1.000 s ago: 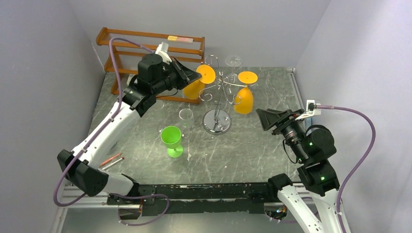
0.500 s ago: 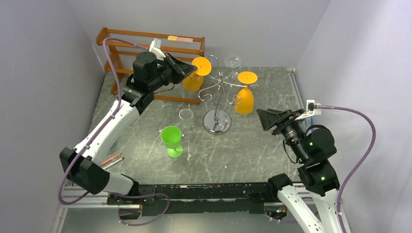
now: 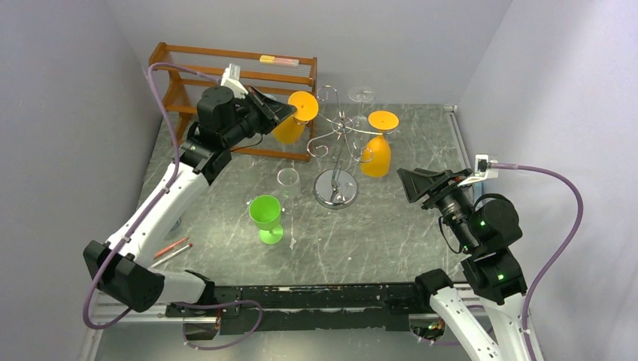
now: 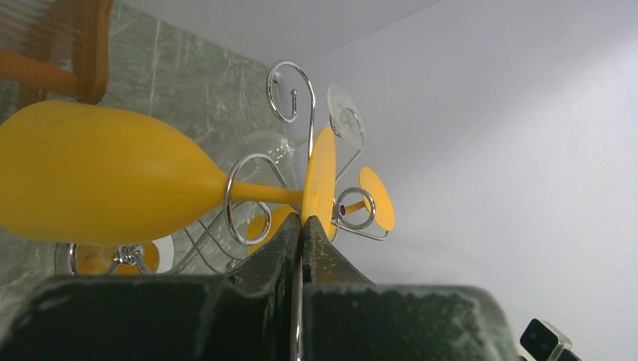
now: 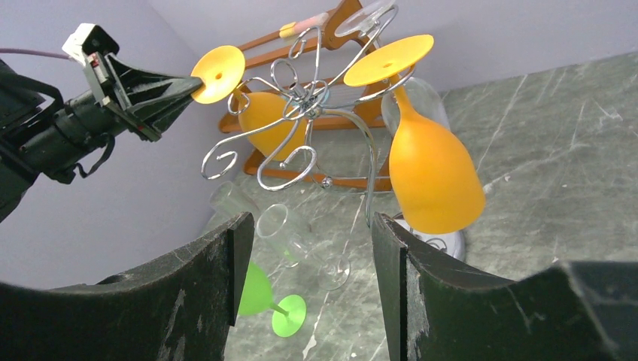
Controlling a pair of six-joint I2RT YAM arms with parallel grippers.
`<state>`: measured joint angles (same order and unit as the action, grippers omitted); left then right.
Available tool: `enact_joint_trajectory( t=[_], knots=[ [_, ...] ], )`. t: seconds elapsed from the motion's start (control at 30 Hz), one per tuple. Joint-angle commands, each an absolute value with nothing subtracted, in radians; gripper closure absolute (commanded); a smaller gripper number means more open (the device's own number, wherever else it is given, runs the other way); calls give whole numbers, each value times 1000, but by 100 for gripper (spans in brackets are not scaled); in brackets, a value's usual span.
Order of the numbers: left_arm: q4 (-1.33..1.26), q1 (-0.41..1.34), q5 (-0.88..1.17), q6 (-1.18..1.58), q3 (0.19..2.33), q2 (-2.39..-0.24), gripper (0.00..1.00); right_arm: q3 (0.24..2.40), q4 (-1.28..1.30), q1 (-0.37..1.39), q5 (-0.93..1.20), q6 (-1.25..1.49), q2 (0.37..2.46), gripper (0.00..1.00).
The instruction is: Place the wine glass upside down on the wine glass rack
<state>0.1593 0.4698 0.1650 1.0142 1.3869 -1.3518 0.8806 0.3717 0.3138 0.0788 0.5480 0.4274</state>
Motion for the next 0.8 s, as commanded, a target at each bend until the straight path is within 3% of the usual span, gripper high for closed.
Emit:
enact_joint_trajectory(
  t=[0.0, 0.4, 0.47, 0.6, 0.77],
  knots=[
    [156, 459, 158, 999, 1346, -1296, 95, 891, 376, 312, 84, 540, 418, 37],
    [191, 454, 329, 1013, 1316, -1319, 95, 876, 377, 313, 89, 549, 411, 37],
    [217, 453, 329, 1002, 1327, -1323, 88, 877, 377, 312, 89, 549, 413, 37],
    [304, 450, 291, 965, 1358, -1316, 58, 881, 380, 312, 83, 555, 417, 37],
    [409, 430, 243, 910, 1374, -1269, 35, 897, 398, 312, 71, 560, 424, 37]
  ],
)
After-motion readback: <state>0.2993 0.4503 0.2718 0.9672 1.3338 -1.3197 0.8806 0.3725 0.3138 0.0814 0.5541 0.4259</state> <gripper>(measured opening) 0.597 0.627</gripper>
